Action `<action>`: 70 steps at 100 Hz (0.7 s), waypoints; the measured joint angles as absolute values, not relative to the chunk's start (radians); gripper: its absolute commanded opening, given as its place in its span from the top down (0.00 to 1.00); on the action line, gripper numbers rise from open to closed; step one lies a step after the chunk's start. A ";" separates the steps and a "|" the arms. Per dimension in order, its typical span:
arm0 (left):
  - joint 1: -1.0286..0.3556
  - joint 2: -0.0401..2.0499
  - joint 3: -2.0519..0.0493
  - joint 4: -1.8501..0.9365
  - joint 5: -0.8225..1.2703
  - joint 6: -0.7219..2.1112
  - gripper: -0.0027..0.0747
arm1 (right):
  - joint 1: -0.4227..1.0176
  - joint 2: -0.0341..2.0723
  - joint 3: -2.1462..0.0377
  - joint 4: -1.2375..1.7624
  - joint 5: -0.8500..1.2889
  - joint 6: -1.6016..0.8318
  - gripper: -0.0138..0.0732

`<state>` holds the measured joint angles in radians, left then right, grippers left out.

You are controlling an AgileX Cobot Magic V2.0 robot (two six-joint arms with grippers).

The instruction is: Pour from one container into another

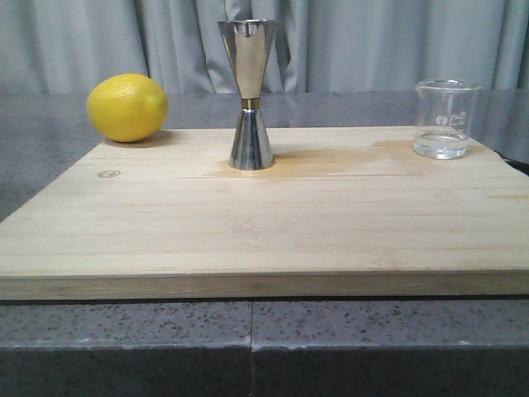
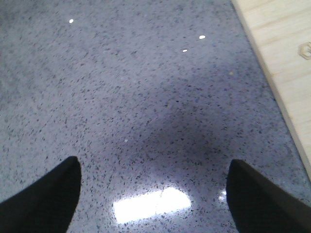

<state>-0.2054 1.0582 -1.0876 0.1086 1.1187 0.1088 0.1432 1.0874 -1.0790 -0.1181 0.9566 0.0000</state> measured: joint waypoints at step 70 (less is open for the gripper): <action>0.015 0.623 -0.791 -0.043 0.903 0.067 0.23 | -0.041 0.621 -0.801 0.193 0.813 -0.215 0.21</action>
<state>0.0150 0.6227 -0.7907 -0.0433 0.9035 0.0674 -0.0412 0.6211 -0.8014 0.1934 0.8126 -0.2152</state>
